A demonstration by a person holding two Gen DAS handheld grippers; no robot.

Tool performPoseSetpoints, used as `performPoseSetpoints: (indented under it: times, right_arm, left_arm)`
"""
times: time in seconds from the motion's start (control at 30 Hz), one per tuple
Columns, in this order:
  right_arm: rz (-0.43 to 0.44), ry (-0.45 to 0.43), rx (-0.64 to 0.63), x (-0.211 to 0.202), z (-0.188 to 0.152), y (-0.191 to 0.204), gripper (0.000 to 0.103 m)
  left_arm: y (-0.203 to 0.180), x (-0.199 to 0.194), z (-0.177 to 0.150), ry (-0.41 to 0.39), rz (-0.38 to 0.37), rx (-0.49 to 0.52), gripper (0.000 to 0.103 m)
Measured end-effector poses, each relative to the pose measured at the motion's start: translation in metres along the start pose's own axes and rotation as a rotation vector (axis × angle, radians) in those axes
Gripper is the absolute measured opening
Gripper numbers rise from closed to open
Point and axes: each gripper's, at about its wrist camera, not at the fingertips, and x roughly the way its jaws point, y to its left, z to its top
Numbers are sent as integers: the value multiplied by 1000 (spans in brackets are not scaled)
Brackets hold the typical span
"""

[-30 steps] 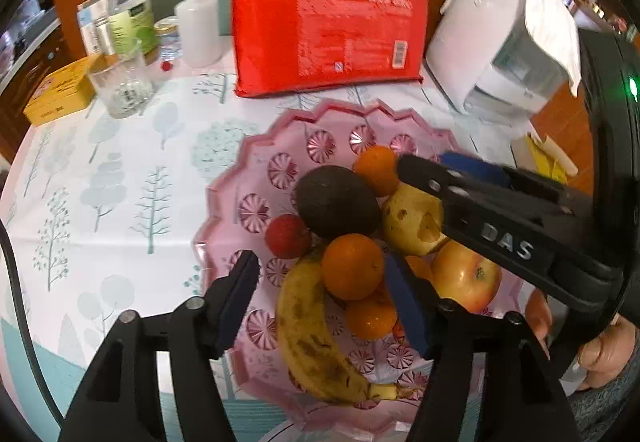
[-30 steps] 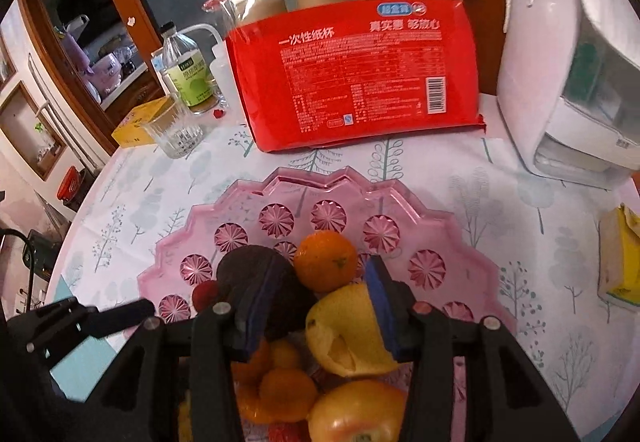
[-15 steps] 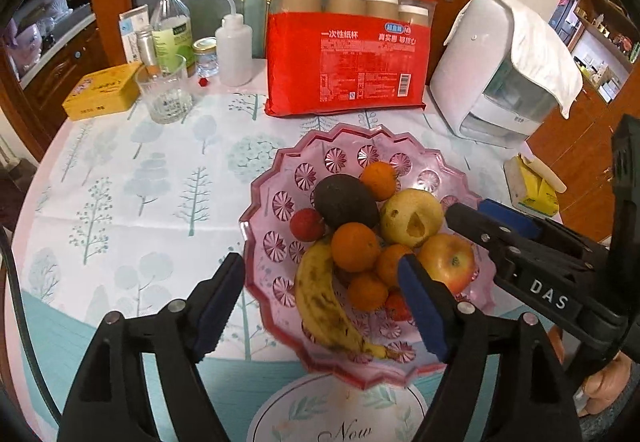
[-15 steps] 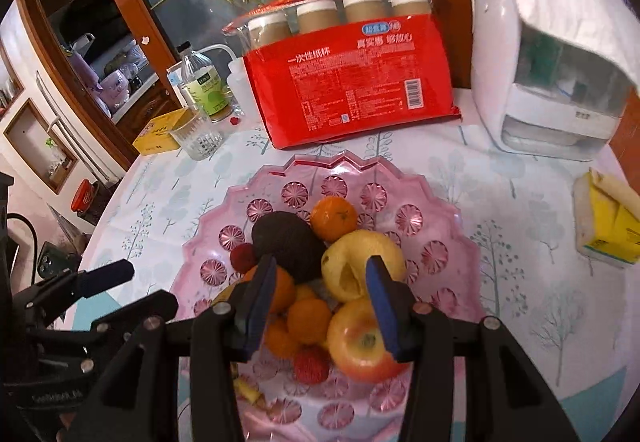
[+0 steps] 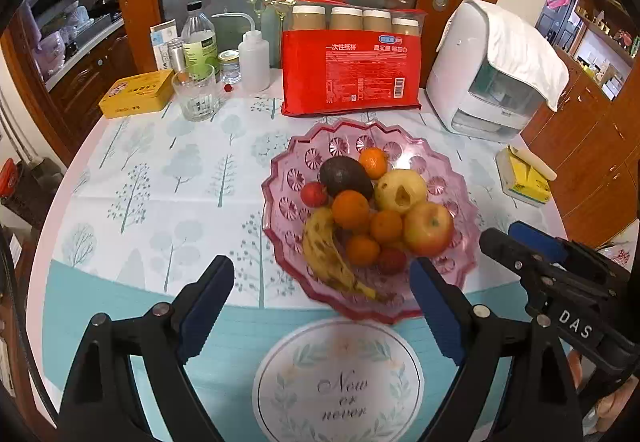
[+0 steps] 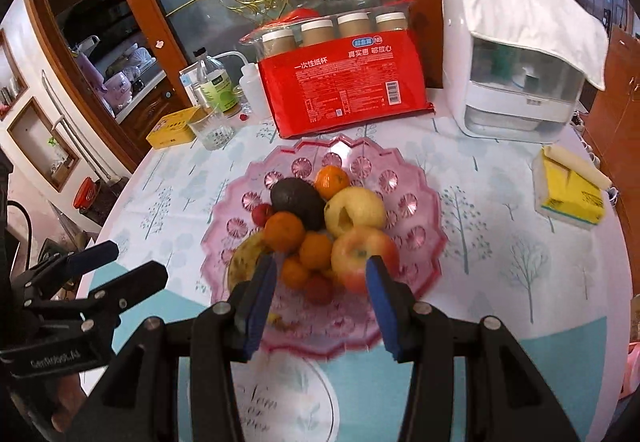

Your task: Organize fruits

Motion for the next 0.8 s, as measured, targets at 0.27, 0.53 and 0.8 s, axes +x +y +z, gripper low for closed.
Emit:
performPoseSetpoints:
  times: [0.27, 0.53, 0.8]
  right_arm:
    - [21, 10, -18, -35, -30, 2, 48]
    - [36, 13, -24, -65, -50, 3, 49]
    - [32, 11, 3, -86, -72, 17, 51]
  left_arm:
    - [-9, -36, -30, -21, 33, 10, 89]
    - [-13, -68, -51, -37, 52, 14, 90]
    - [-16, -94, -71, -37, 24, 29, 91]
